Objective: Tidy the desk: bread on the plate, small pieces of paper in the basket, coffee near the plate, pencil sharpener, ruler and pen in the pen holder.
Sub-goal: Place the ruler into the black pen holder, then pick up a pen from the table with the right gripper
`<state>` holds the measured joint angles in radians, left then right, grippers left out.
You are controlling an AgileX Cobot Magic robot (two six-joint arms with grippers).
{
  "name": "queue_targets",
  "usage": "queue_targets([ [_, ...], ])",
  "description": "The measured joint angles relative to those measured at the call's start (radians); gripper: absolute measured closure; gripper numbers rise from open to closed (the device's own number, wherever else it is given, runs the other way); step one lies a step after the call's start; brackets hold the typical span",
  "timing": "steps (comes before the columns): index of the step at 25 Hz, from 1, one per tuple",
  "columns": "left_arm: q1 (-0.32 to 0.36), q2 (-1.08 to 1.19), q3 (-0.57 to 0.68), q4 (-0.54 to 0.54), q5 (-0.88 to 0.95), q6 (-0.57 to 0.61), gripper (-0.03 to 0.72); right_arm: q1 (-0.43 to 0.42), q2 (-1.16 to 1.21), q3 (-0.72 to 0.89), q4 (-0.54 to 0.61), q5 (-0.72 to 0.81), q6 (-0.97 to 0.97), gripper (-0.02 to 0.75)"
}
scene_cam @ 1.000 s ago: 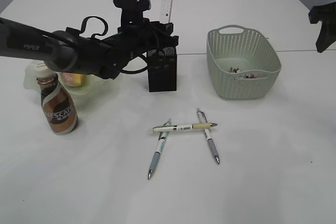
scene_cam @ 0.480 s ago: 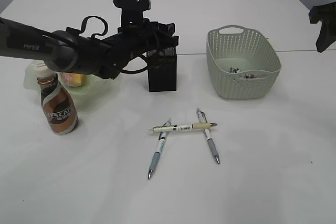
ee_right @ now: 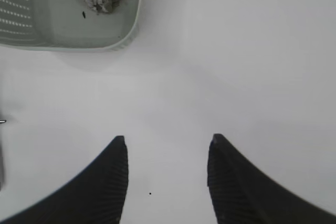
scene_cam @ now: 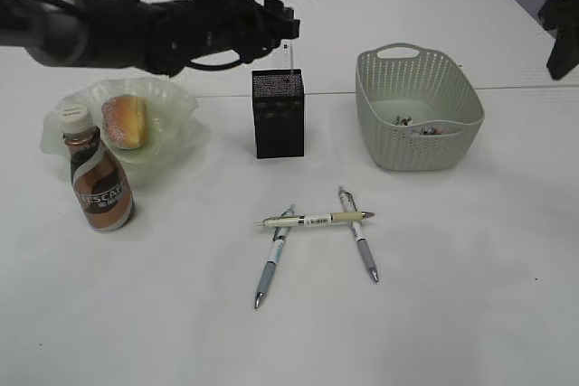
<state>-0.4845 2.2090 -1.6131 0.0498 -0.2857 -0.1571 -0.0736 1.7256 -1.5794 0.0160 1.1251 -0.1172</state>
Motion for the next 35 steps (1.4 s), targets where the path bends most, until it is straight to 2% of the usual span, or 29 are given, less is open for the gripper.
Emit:
queue_targets([
  [5, 0.0, -0.142, 0.0, 0.0, 0.295, 0.0, 0.269, 0.0, 0.0, -0.059, 0.069, 0.071, -0.038, 0.372],
  [11, 0.0, -0.324, 0.0, 0.009, 0.742, -0.002, 0.281, 0.018, -0.007, -0.074, 0.201, 0.107, -0.131, 0.372],
  [15, 0.0, -0.447, 0.0, 0.039, 1.013, -0.002, 0.326, 0.096, -0.033, -0.075, 0.217, 0.109, -0.195, 0.372],
  [21, 0.0, -0.577, 0.0, 0.071, 1.344, -0.015, 0.335, 0.272, -0.044, -0.086, 0.22, 0.112, -0.249, 0.372],
  [27, 0.067, -0.632, 0.0, 0.163, 1.518, -0.109, 0.335, 0.403, -0.023, -0.086, 0.213, 0.115, -0.273, 0.372],
  [30, 0.105, -0.669, 0.0, 0.181, 1.526, -0.119, 0.335, 0.433, 0.004, -0.086, 0.195, 0.116, -0.288, 0.372],
  [35, 0.142, -0.739, 0.0, 0.22, 1.534, -0.121, 0.335, 0.436, 0.06, -0.086, 0.163, 0.116, -0.402, 0.372],
])
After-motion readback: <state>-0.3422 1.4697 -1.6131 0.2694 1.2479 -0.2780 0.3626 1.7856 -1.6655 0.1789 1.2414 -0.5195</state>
